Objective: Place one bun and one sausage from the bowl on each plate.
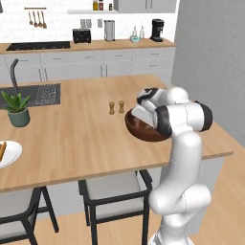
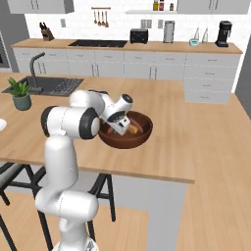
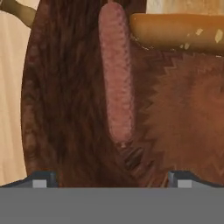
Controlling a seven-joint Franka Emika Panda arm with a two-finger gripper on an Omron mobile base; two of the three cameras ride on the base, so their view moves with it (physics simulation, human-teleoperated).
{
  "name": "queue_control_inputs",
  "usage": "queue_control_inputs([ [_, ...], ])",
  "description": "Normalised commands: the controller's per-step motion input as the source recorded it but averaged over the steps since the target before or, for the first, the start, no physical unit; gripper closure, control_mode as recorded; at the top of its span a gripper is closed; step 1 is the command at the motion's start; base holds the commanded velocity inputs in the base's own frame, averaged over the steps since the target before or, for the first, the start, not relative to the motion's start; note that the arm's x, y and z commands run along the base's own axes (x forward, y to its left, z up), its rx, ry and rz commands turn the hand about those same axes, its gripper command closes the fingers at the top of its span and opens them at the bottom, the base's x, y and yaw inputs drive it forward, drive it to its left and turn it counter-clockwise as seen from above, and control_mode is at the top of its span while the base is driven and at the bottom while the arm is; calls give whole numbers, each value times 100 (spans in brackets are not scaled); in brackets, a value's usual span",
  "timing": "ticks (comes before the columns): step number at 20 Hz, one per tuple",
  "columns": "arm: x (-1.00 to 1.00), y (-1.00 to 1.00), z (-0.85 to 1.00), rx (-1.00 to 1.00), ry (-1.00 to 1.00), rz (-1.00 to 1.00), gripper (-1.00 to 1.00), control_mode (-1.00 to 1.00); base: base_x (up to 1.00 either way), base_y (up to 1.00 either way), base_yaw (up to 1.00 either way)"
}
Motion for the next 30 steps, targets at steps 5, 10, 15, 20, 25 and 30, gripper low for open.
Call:
queue_control_inputs([
  [5,52,0,-32,1,-9,-1,-100,-100,0,0,0],
  [10,63,0,-20,-2,-1,0,-100,-100,0,0,0],
  [15,31,7,-34,-5,0,0,-100,-100,0,0,0],
  [20,-34,41,-89,-16,0,-5,100,-100,0,0,0],
  [25,-26,63,-100,-26,11,-11,100,-100,0,0,0],
  [30,0,0,-90,-2,20,-14,100,-100,0,0,0],
])
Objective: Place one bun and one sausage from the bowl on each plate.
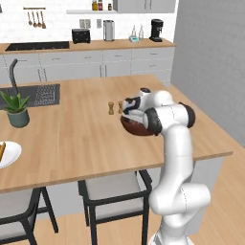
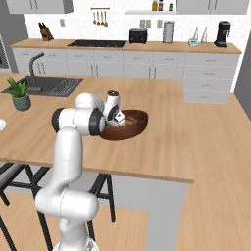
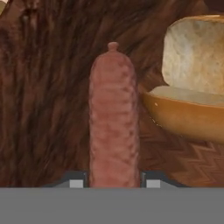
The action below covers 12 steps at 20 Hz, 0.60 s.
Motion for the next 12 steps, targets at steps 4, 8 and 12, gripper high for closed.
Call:
queue_control_inputs([
  [4,-25,-22,-8,13,1,-14,100,-100,0,0,0],
  [8,-100,-24,71,17,-36,-2,100,-100,0,0,0],
  [12,-100,-1,100,-2,-35,0,100,-100,0,0,0],
])
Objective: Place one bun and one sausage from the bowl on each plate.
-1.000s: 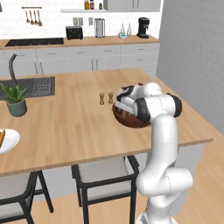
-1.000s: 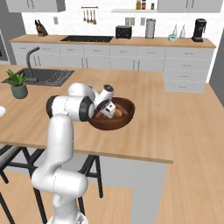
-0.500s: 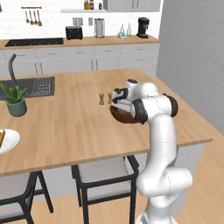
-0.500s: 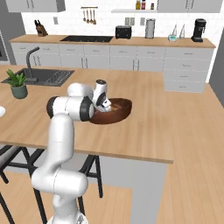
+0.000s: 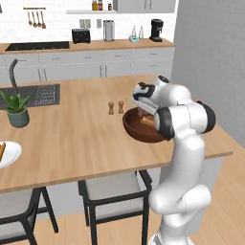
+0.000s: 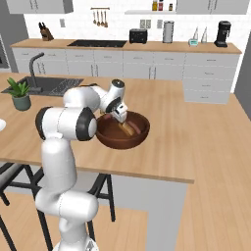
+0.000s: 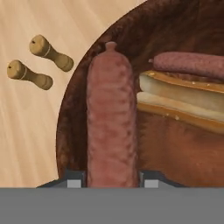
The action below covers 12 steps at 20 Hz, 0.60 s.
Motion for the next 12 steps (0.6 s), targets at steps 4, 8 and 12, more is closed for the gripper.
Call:
queue_control_inputs([
  [4,-96,0,96,-20,-16,0,100,-100,0,0,0],
  [8,-53,11,62,-31,6,2,100,-100,0,0,0],
  [12,0,12,20,-19,12,0,100,-100,0,0,0],
])
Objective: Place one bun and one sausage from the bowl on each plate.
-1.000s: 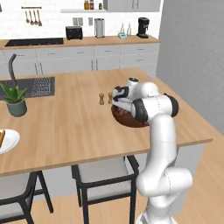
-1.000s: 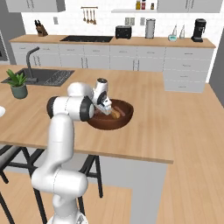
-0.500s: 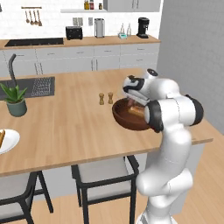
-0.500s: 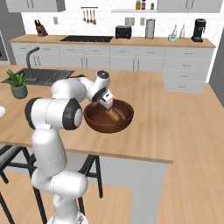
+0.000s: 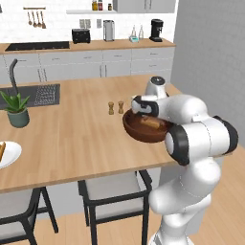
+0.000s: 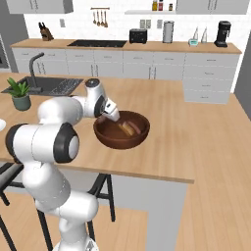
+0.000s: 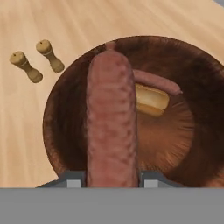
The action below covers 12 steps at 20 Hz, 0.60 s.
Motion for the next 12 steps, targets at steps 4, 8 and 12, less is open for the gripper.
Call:
queue_control_inputs([
  [4,-4,9,0,-4,3,0,100,100,-43,56,0],
  [8,0,0,0,0,0,0,100,100,-61,97,0],
  [12,0,0,0,0,0,0,100,100,-30,100,4],
])
